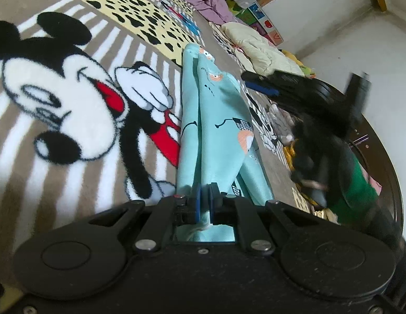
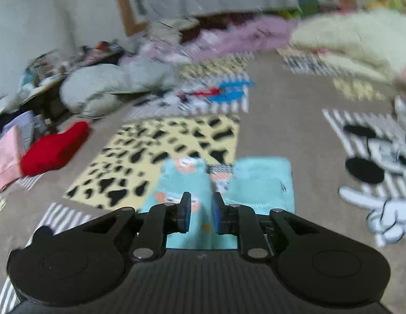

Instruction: Fold clothes

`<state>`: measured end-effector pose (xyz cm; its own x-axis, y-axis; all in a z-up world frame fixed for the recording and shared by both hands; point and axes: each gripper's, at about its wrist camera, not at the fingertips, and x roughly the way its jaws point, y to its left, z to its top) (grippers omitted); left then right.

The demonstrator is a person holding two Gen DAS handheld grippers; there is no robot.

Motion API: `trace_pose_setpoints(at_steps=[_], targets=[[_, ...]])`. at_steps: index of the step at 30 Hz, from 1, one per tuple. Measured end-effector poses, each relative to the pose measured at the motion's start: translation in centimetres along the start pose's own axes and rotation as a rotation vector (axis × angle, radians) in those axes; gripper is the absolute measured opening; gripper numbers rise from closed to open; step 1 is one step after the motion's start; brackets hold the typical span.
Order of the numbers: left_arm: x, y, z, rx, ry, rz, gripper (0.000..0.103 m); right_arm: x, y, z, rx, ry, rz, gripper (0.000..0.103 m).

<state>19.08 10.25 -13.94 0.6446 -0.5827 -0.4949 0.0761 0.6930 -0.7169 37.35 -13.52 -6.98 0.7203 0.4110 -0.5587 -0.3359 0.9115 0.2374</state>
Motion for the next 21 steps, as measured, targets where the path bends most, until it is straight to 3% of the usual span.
trace_pose_setpoints(at_steps=[5,8,10,12,14,15,16,19,21], targets=[[0.0,-0.2,0.0,0.011,0.009,0.002,0.005,-3.7,2.1,-2.5,-0.124,0.046,0.131,0.021],[-0.1,-0.4,0.0,0.035,0.029,-0.008,0.006,-2.8,2.2,-5.5,-0.135,0.115,0.147,0.034],[-0.8,-0.5,0.1,0.035,0.003,0.005,0.006,-1.5,2.1,-7.1,-0.148,0.144,0.138,0.034],[-1.5,-0.5,0.3,0.038,-0.034,0.02,0.007,-1.8,2.1,-6.4,-0.11,0.14,0.139,0.034],[-2.1,-0.5,0.5,0.039,-0.069,0.035,0.018,-3.2,2.5,-5.5,-0.094,0.104,0.152,0.034],[-2.1,-0.2,0.6,0.022,-0.073,0.043,0.038,-4.2,2.8,-5.3,-0.096,0.085,0.163,0.034],[-2.0,0.0,0.6,0.011,-0.078,0.055,0.053,-5.3,3.2,-5.2,-0.1,0.069,0.175,0.034],[-1.8,-0.1,0.8,0.011,-0.091,0.058,0.054,-7.6,4.1,-5.9,-0.112,0.037,0.203,0.034],[-1.0,-0.5,0.7,0.04,-0.079,0.078,0.055,-7.0,4.3,-7.1,-0.128,0.077,0.19,0.034]])
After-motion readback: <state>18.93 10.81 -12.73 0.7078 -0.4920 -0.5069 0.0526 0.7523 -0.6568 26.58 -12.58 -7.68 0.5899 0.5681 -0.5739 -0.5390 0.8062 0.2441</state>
